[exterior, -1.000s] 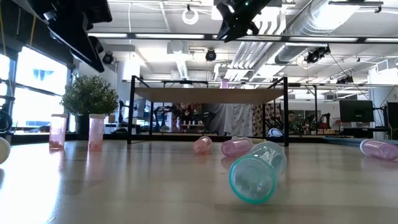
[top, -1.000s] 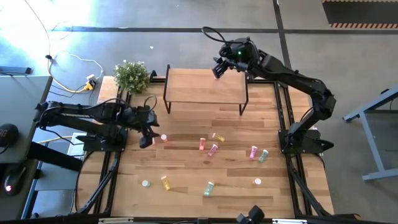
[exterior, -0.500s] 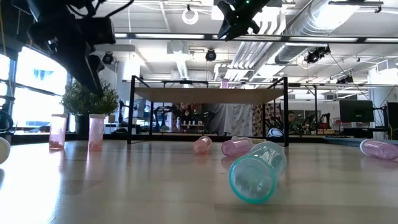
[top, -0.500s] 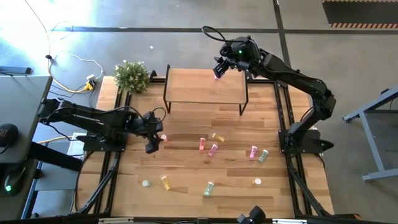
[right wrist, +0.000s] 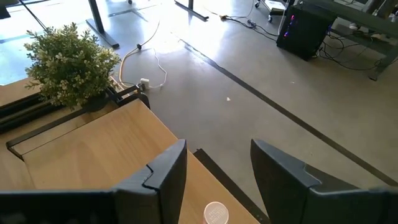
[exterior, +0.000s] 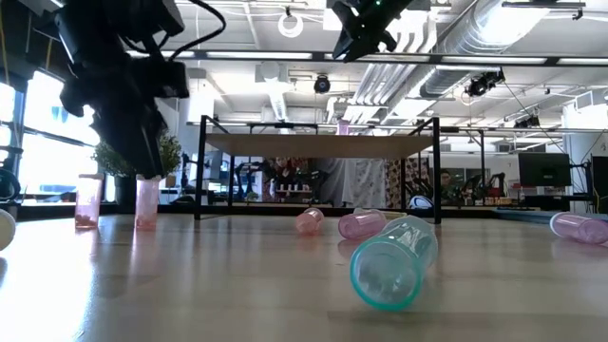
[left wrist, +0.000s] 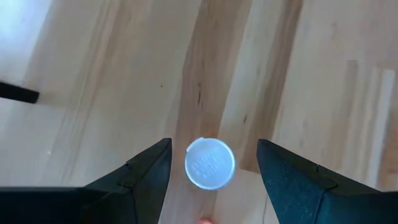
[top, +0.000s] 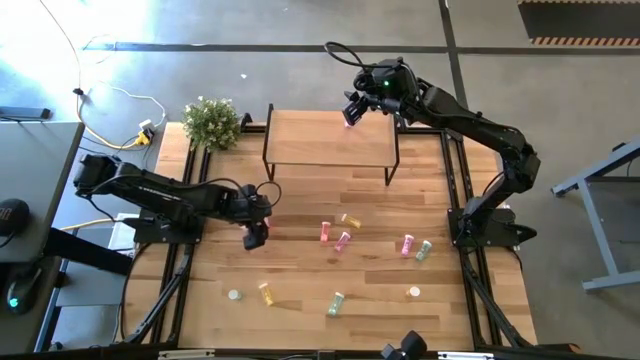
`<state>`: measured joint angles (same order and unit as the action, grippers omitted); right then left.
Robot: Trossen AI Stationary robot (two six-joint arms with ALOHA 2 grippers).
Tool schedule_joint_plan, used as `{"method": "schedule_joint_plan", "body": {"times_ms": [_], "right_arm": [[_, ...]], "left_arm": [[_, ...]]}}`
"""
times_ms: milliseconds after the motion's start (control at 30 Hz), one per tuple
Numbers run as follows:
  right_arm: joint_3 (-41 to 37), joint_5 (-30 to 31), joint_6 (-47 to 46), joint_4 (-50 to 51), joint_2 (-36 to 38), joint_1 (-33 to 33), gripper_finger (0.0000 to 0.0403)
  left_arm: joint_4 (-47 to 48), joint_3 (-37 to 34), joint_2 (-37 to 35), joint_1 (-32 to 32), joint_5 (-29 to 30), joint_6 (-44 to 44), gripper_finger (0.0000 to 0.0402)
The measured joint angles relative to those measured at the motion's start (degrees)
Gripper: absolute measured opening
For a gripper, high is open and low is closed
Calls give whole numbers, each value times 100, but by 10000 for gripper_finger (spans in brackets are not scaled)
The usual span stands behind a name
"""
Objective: Pick and place medicine bottles onto shelf by color
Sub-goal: Put the top right pink pill bottle on the shelf
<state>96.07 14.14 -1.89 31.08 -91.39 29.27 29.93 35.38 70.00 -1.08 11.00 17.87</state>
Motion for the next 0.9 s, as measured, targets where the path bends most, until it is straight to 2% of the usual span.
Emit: {"method": "schedule_joint_plan", "body": {"times_ms": [267, 667, 900], "right_arm": [[0, 1, 0, -1, 0, 1, 170], [0, 3, 2, -1, 0, 1, 170], [0, 20, 42, -1, 0, 18, 170]], "left_arm": [[-26, 2, 394, -2, 39, 59, 222], [-33, 2, 459, -2, 12, 59, 126], [-35, 2, 459, -2, -69, 61, 103]]}}
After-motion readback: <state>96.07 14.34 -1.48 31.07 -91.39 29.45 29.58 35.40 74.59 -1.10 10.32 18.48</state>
